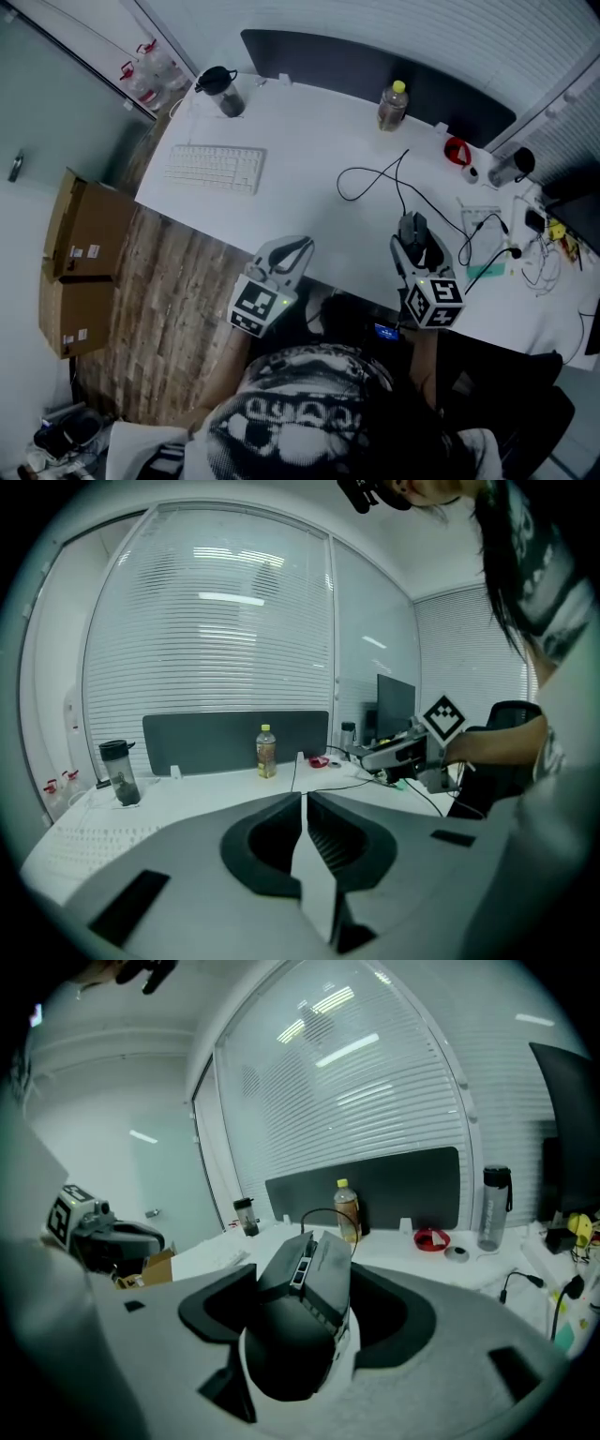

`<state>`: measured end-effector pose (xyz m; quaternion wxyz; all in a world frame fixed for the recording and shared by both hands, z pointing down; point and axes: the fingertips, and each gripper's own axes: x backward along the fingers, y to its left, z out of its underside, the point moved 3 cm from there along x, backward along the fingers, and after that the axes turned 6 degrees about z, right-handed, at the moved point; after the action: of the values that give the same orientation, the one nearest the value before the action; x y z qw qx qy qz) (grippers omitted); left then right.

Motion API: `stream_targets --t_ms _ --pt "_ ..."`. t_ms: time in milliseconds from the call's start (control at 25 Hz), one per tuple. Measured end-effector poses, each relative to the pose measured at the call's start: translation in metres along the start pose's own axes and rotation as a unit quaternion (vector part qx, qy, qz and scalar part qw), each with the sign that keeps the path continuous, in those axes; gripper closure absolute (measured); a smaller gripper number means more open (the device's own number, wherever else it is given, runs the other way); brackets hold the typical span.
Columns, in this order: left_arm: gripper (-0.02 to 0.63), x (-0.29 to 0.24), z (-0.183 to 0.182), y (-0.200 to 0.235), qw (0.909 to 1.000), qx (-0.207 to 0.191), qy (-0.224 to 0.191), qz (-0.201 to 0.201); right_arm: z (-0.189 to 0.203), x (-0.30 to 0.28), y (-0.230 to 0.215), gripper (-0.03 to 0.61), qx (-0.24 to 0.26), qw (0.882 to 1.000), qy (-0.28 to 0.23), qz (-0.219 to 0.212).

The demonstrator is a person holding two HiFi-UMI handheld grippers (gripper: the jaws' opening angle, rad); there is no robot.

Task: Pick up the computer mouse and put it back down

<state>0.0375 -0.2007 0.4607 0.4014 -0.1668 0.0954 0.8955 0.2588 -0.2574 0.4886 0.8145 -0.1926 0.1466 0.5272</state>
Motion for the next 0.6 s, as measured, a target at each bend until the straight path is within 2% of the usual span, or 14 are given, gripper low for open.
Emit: stream_targets --t_ms 360,600 --pt "0.597 0.018 0.005 0.062 0.9999 0.004 -0.011 -0.008 -0.009 -0.024 0.045 0.268 0.006 1.0 0.011 0.003" --pt "0.597 0.042 0.018 0.104 0.9993 0.021 -0.01 -0.03 -0.031 -0.084 0.099 0.268 0.028 0.999 0.005 -0.04"
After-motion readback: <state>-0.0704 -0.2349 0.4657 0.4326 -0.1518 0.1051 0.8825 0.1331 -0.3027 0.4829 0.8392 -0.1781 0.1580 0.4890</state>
